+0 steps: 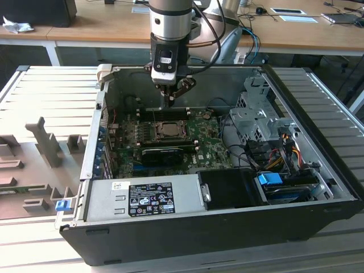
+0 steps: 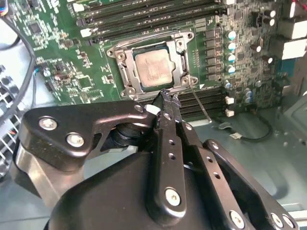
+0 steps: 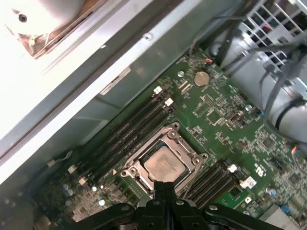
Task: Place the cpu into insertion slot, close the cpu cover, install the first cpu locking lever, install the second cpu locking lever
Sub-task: 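Install the first cpu locking lever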
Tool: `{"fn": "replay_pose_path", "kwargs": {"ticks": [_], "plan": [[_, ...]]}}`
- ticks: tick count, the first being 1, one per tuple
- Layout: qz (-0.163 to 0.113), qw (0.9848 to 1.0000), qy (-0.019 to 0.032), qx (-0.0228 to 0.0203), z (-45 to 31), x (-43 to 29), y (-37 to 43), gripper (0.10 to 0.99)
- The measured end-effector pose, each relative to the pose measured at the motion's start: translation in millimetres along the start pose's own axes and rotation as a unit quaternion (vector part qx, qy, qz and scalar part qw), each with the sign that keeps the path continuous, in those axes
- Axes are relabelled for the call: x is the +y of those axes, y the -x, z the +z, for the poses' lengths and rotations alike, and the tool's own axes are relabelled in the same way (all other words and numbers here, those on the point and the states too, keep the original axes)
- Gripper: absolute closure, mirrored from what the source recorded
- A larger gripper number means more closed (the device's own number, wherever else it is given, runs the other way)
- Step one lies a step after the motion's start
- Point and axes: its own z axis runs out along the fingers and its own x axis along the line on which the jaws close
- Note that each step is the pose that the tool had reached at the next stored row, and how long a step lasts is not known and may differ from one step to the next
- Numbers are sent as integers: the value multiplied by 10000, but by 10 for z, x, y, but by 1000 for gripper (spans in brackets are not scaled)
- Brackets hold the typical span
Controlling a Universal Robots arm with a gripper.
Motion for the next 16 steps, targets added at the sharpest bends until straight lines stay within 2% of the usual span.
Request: {"fn": "replay_pose_path", "kwargs": {"ticks": [3, 6, 10, 14, 15, 16], "plan": [[-342, 9994, -3, 16, 0, 0, 0, 980], [-670, 9977, -6, 31, 0, -1, 0, 980], [-819, 9966, -8, 39, -2, -48, -2, 980], [-1331, 9911, -12, 63, 5, -49, -4, 980], [-1452, 9894, -14, 68, 6, -49, -4, 980], [-1619, 9868, -15, 76, 7, -50, -4, 980]]}}
